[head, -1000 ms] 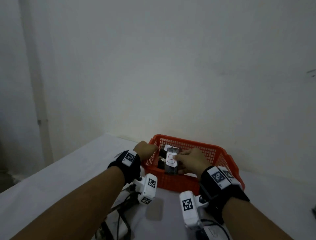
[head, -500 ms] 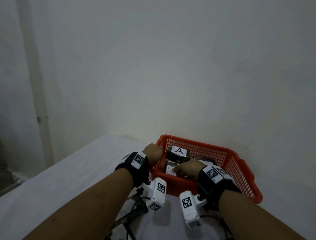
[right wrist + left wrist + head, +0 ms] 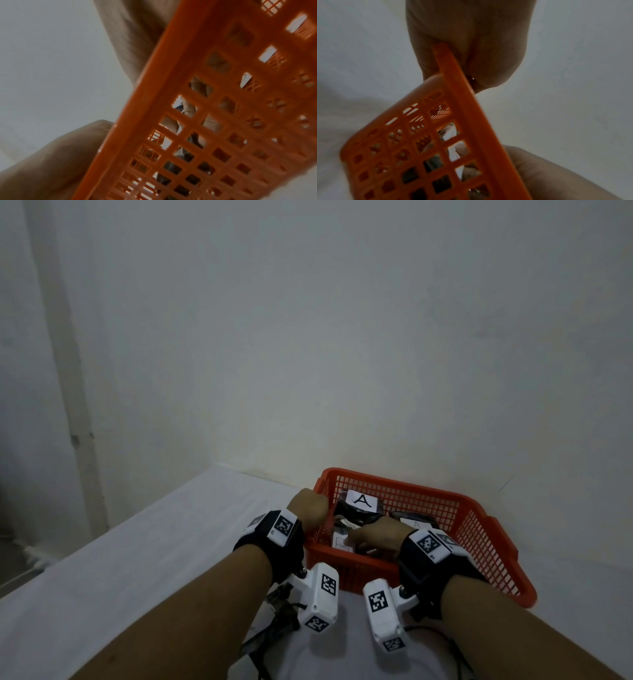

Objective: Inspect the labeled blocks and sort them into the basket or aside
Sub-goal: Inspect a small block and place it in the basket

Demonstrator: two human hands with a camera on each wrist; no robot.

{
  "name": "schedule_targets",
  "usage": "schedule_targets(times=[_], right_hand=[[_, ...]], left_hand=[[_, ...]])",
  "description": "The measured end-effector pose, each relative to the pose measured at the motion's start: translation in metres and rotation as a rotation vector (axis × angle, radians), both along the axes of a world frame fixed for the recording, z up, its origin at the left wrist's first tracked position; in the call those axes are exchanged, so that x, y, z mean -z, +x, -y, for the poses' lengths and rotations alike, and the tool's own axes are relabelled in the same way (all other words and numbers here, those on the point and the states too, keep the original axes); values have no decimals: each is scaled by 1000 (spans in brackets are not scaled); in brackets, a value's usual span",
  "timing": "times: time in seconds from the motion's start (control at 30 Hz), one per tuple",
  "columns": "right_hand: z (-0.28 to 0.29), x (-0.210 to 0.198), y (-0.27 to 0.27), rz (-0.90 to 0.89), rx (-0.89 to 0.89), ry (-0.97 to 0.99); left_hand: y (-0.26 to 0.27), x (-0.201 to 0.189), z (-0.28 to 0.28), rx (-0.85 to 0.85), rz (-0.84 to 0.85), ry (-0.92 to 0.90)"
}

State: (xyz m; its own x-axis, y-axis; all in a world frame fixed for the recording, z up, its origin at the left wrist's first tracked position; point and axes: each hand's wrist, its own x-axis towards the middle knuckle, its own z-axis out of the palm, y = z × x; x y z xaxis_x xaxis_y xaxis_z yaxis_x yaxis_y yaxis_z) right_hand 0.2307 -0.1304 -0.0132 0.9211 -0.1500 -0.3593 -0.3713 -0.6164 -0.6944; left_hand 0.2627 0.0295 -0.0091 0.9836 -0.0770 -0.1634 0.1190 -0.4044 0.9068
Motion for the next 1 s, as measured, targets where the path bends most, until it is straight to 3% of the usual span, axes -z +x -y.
schedule_targets(times=[0.03, 0.33, 0.5, 0.63, 0.7, 0.83, 1.0], right_hand=[[0, 0, 0, 17, 4, -5], [-1, 9, 9, -2, -3, -58], [-2, 1, 4, -31, -21, -117], [-2, -3, 1, -47, -21, -119], [-3, -7, -2, -71, -28, -102], [-2, -1, -2, -7, 15, -58], [-7, -4, -1, -30, 30, -16]], left_hand=[[3, 1, 0, 3, -42, -71], [-7, -5, 1, -2, 41, -7], [-8, -6, 0, -51, -18, -116], [-11, -13, -2, -112, 20, -102], [-21, -12, 0, -22, 58, 8], [-16, -11, 3, -25, 52, 115], [-16, -11, 3, -19, 11, 98]])
